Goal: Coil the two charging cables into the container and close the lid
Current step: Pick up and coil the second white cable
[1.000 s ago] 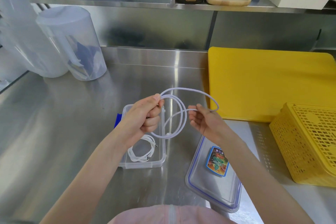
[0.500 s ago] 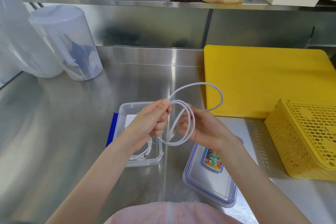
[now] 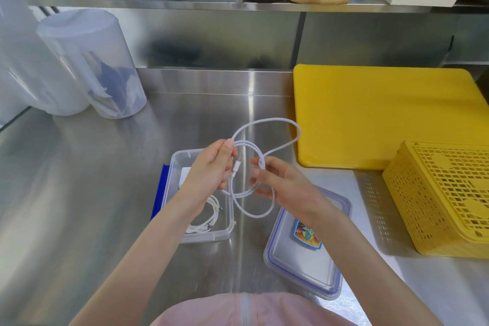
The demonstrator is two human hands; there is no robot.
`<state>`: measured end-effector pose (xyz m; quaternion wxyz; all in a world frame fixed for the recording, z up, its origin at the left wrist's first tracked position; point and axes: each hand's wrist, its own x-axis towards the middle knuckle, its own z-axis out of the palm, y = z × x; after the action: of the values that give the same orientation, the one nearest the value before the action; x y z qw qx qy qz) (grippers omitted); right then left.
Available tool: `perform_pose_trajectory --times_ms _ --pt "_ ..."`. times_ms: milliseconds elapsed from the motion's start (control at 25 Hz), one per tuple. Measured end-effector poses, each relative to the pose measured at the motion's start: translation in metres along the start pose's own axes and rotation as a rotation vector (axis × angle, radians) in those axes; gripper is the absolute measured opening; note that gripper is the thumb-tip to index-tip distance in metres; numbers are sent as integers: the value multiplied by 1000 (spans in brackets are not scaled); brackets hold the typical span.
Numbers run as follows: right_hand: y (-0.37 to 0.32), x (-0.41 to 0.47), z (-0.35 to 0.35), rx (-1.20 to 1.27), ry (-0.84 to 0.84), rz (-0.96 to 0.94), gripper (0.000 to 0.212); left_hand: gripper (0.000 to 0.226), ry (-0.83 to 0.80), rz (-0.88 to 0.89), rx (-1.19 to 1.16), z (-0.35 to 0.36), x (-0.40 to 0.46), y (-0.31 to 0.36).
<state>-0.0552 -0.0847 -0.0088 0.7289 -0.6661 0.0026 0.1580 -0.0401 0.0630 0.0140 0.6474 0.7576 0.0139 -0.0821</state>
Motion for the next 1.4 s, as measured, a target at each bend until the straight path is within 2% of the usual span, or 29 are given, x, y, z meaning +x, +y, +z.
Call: perform_pose_trajectory --times_ms 240,480,600,760,840,880,960,1040,1080,1120,1200,1320,1360,1400 --pt "22 -10 -19 -299 70 16 32 31 142 56 -118 -18 11 -3" --pt "37 -12 -39 -850 308 -81 28 34 272 79 -429 -28 21 0" --pt "31 -9 -49 -1059 446 -60 32 35 360 81 -569 -42 28 9" --pt "25 -4 -56 -822 397 27 32 35 350 95 -558 -43 28 10" --pt "21 -2 -53 -875 278 74 30 35 307 91 -566 -35 25 4" --pt "18 -2 -51 -961 194 100 35 35 282 84 -579 -32 24 1" --pt "9 -6 -45 -1098 -42 184 63 35 232 68 -589 -26 21 -3" --pt "-5 -11 -34 -1075 -246 255 85 35 174 55 -593 -20 17 -5" --pt "-11 -12 -27 -1004 -285 247 88 35 138 54 -604 -16 15 -5" --pt "-14 -10 -20 -882 -259 194 85 35 97 54 -622 -11 12 -5" --pt "-13 -1 -9 -653 -62 0 68 33 21 47 -673 -3 5 -3" --pt "-15 7 -1 -377 249 -184 17 33 -41 56 -738 5 -1 2" --pt "-15 6 -1 -285 300 -222 9 33 -55 56 -751 5 -2 3" --pt "-15 5 -2 -272 355 -280 13 33 -67 51 -756 4 -3 4"
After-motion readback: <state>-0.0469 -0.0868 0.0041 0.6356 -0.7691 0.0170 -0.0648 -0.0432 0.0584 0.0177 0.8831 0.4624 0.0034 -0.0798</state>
